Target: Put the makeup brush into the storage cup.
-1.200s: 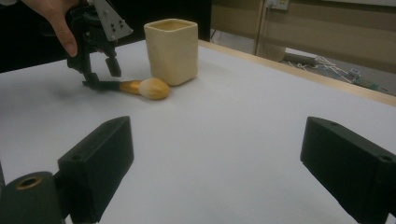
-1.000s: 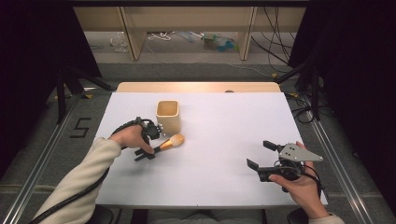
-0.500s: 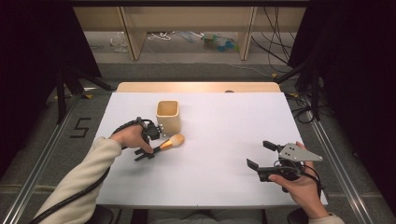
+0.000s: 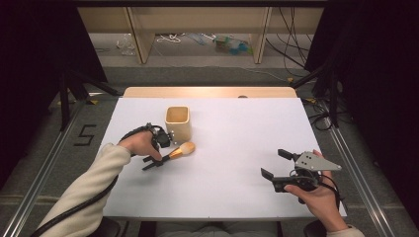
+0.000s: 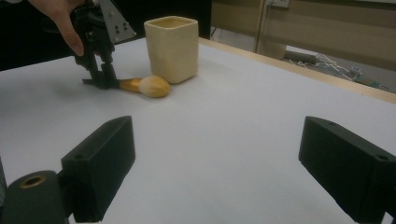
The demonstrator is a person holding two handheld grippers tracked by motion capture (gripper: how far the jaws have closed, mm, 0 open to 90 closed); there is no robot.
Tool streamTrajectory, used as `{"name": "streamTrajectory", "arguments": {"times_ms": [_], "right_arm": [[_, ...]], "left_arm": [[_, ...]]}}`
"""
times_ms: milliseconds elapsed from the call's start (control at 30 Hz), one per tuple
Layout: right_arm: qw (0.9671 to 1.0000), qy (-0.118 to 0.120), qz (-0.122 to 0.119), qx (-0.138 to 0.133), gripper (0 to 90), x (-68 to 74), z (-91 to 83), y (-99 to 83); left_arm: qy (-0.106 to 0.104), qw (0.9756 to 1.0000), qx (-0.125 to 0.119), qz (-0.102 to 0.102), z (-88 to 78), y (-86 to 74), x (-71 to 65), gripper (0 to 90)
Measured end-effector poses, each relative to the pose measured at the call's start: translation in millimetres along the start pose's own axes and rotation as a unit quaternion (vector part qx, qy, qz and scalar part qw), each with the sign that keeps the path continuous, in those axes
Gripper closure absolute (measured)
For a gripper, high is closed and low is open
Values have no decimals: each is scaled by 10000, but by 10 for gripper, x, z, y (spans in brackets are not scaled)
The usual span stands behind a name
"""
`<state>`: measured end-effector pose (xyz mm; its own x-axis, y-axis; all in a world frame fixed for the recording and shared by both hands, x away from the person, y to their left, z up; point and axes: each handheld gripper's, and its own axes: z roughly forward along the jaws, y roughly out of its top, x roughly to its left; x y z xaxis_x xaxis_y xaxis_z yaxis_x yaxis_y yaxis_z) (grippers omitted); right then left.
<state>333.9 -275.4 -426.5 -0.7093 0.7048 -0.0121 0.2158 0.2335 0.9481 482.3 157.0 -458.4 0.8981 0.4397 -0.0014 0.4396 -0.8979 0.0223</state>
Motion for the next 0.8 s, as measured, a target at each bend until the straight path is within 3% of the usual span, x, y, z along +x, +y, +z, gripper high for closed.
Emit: {"name": "streamTrajectory", "arguments": {"times_ms": [133,200,233,267,367,400,433,500,700,800], "right_arm": [[9998,31,73,206,121,9,-30,8],[9997,37,81,207,122,10,-30,8],[10000,-14,-12,11,122,-1,0,-1],[9999,27,100,77,123,13,-4,-2],[10000,4,36,25,130,5,-3,0],[9999,-41,-8,134,133,0,-22,7],[10000,-30,-14,10,133,0,0,-1],[10000,-21,6,21,137,0,-1,-2],[10000,-45,15,12,144,-3,0,-4],[10000,-34,11,31,144,0,-3,-2]], "left_arm": [[-3,10000,-4,-18,-9,-6,-3,748],[-5,10000,-85,-45,-4,-26,4,751],[-11,9999,-92,-41,-8,-31,5,752],[-1,9999,-135,-49,-2,-37,4,752],[3,10000,-58,-61,-10,-25,-7,753],[1,10000,-47,-47,-9,-20,-5,753],[1,10000,-37,-40,-8,-17,-2,754],[-13,10000,-22,-34,-9,-17,4,754],[31,9999,-79,-102,-4,-24,-15,755],[69,9999,-83,-22,-3,-24,-21,756]]}}
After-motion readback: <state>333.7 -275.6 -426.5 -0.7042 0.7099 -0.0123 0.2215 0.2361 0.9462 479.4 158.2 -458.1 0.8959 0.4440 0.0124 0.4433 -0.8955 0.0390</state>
